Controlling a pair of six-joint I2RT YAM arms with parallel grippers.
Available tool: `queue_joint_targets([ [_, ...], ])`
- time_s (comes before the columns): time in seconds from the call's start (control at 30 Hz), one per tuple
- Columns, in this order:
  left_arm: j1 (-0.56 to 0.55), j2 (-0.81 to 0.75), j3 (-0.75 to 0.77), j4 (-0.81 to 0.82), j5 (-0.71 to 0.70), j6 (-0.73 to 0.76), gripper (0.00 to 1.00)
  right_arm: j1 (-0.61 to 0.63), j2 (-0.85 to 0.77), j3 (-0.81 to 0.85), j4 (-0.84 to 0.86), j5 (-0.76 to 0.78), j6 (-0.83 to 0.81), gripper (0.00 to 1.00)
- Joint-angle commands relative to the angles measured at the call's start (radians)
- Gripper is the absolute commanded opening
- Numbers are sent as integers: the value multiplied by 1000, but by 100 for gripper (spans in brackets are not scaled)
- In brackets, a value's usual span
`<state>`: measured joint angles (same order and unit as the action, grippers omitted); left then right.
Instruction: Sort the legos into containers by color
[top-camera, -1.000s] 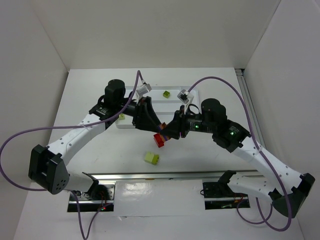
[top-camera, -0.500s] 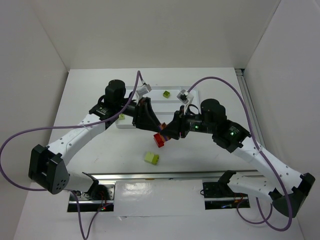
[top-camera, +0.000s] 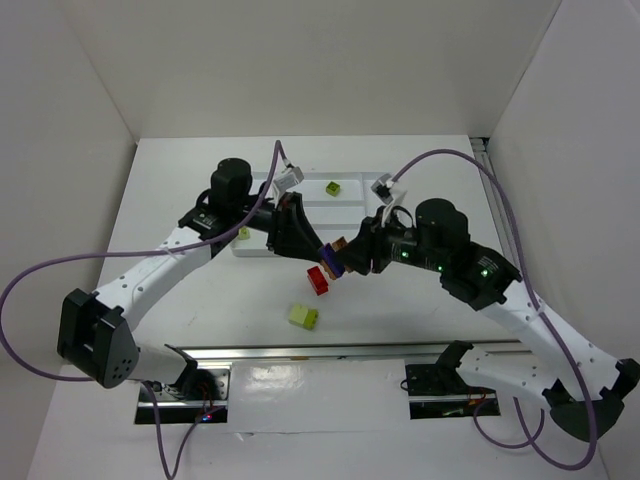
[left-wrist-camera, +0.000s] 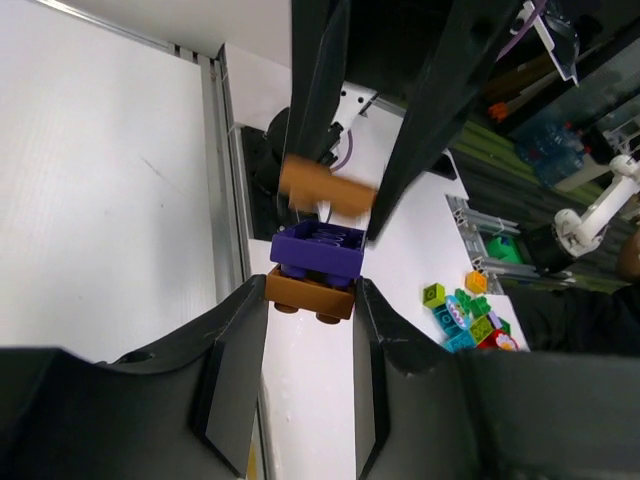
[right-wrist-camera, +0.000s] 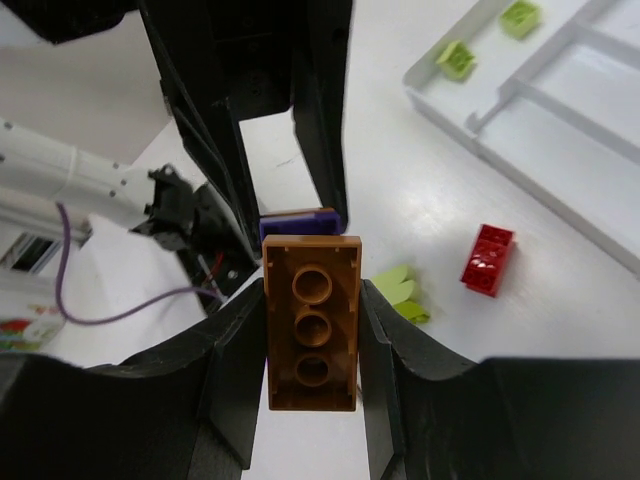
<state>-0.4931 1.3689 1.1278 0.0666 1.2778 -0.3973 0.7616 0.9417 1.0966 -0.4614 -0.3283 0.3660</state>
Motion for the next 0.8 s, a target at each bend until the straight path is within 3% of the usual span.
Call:
queue_joint_targets([
  [0.0, 27, 10, 4, -27, 29, 28, 0, -21, -81, 85, -22, 146, -2, 31],
  [0.27, 36, 10, -14, 10, 20, -14, 0, -21, -94, 83, -11, 207, 27, 28],
  [0.37, 47, 19, -5, -8, -29, -14, 0, -21, -55, 74, -23, 299, 57, 28],
  [0.5, 68, 28, 4, -74, -124, -23, 0, -21, 41, 83, -115, 700, 131, 29],
  [0.6, 86, 29, 4, -129, -215, -34, 0, -47, 141, 62, -115, 871, 177, 29],
  [0.7, 111, 39, -5, -149, -276, -64, 0, -144, 245, 62, -79, 868, 166, 29],
  [0.77, 122, 39, -20, -162, -305, -99, 0, -217, 337, 51, 4, 775, 128, 29],
])
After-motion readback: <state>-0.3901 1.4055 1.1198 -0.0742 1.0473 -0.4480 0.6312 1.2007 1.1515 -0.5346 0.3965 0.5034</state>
